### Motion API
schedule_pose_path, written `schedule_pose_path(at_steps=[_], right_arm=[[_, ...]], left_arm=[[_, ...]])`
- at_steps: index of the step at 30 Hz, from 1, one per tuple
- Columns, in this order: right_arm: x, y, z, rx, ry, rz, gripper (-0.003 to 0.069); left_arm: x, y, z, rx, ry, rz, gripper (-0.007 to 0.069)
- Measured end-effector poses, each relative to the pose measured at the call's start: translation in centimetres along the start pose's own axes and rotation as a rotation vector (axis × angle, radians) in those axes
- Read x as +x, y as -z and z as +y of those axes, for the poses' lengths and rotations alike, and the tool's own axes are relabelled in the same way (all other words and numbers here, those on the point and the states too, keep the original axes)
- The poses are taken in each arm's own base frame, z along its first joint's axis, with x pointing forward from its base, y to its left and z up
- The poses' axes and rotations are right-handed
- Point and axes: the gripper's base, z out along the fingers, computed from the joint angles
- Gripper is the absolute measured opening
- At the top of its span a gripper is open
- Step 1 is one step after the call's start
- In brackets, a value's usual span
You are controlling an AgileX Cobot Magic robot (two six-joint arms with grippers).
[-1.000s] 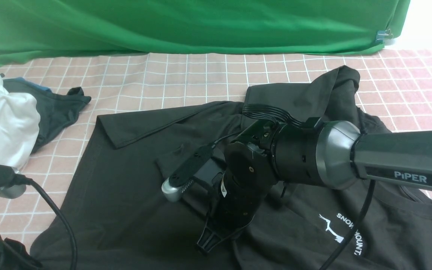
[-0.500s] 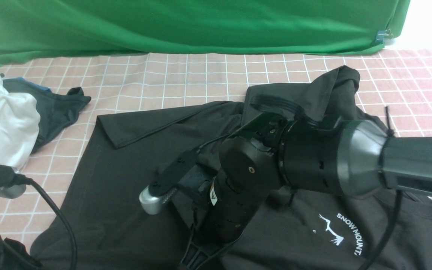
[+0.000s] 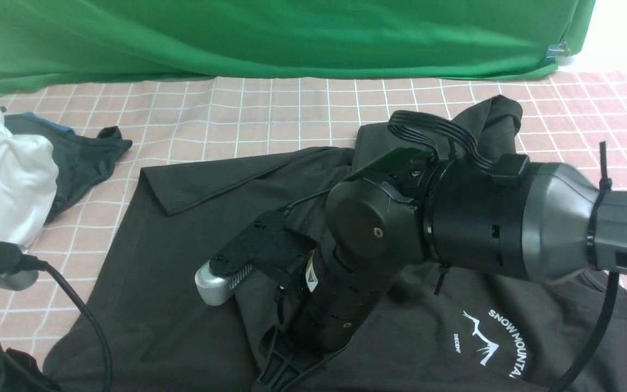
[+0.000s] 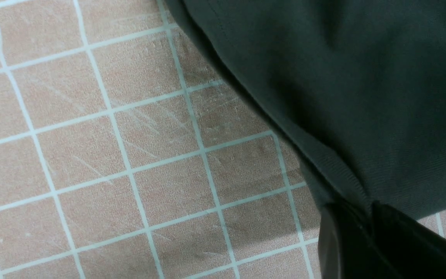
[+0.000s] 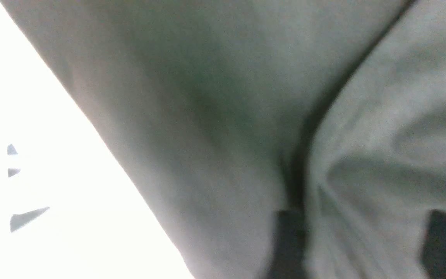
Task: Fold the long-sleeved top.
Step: Use the right arm to drag and drop the cuff onto the cuffclosest to the right arm
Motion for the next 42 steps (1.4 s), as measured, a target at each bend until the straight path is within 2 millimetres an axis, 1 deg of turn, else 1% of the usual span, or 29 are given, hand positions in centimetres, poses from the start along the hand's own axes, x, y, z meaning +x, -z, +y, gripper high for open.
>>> schedule_pose_path(at_steps=[2,3,4,6,7,8,11,14,15,16,17,18,20,21,23,24,25,27,28,30,32,34,39,42], right_arm=[[0.5,1.3,0.1,0.017,0.018,0.015,0.0571],[0.6,1.4,0.1,0.016,0.019,0.018,0.0575],[1.4,2.7,0.2,0.03,0.035,0.044,0.058],[3.3,4.3,0.4,0.061,0.066,0.093,0.0531],[5.1,4.6,0.5,0.082,0.094,0.142,0.0489],[6.1,5.0,0.7,0.092,0.12,0.158,0.0473],[11.1,4.6,0.9,0.093,0.244,0.264,0.0439],[15.8,2.9,0.1,0.118,0.342,0.345,0.0451],[16.5,2.6,-0.1,0.128,0.359,0.347,0.0458],[17.9,1.7,-0.8,0.163,0.4,0.38,0.0472],[17.8,1.7,-0.8,0.17,0.406,0.375,0.0475],[18.6,1.0,-1.4,0.205,0.445,0.388,0.0487],[19.0,0.2,-1.8,0.232,0.481,0.384,0.0499],[19.0,0.1,-1.9,0.234,0.485,0.38,0.0501],[18.6,-1.0,-2.1,0.246,0.503,0.364,0.0506],[18.6,-1.1,-2.1,0.247,0.501,0.359,0.0506],[18.4,-1.9,-2.3,0.252,0.496,0.369,0.0505],[18.3,-2.1,-2.3,0.253,0.488,0.379,0.0501],[18.2,-2.3,-2.3,0.257,0.465,0.395,0.0482],[18.3,-2.4,-2.4,0.257,0.451,0.404,0.0469],[18.3,-2.4,-2.3,0.257,0.422,0.411,0.0429],[18.3,-2.4,-2.2,0.252,0.396,0.413,0.0374],[18.2,-2.1,-2.2,0.265,0.395,0.407,0.0163],[18.1,-1.6,-2.2,0.279,0.383,0.394,0.0057]], left_arm=[[0.0,0.0,0.0,-0.002,-0.001,0.002,0.005],[0.0,0.0,0.0,-0.002,-0.001,0.002,0.005],[0.0,0.0,0.0,-0.001,-0.002,0.005,0.005],[0.1,0.0,0.0,0.0,-0.002,0.009,0.005],[0.1,0.0,0.0,0.0,-0.002,0.009,0.005],[0.1,0.0,0.0,0.0,-0.002,0.008,0.005],[0.0,0.0,0.0,-0.002,-0.003,0.0,0.005],[-0.1,0.0,0.0,-0.004,-0.003,-0.008,0.005],[-0.1,0.0,0.0,-0.004,-0.003,-0.008,0.005],[-0.1,0.0,0.0,-0.004,-0.003,-0.01,0.005],[-0.1,0.0,0.0,-0.004,-0.003,-0.01,0.005],[-0.1,0.0,0.0,-0.005,-0.003,-0.011,0.005],[-0.1,0.0,0.0,-0.005,-0.002,-0.015,0.005],[-0.2,0.0,0.0,-0.005,-0.003,-0.018,0.005],[-0.2,0.0,0.0,-0.005,-0.007,-0.025,0.005],[-0.2,0.0,0.0,-0.005,-0.007,-0.025,0.005],[-0.3,0.0,0.1,-0.006,-0.009,-0.028,0.005],[-0.3,0.0,0.1,-0.006,-0.009,-0.028,0.005],[-0.3,0.0,0.1,-0.006,-0.009,-0.028,0.005],[-0.3,0.0,0.1,-0.006,-0.009,-0.029,0.005],[-0.3,0.0,0.1,-0.006,-0.012,-0.029,0.005],[-0.3,0.0,0.1,-0.006,-0.012,-0.029,0.005],[-0.3,0.0,0.1,-0.006,-0.012,-0.028,0.005],[-0.2,0.0,0.0,-0.003,-0.012,-0.017,0.005]])
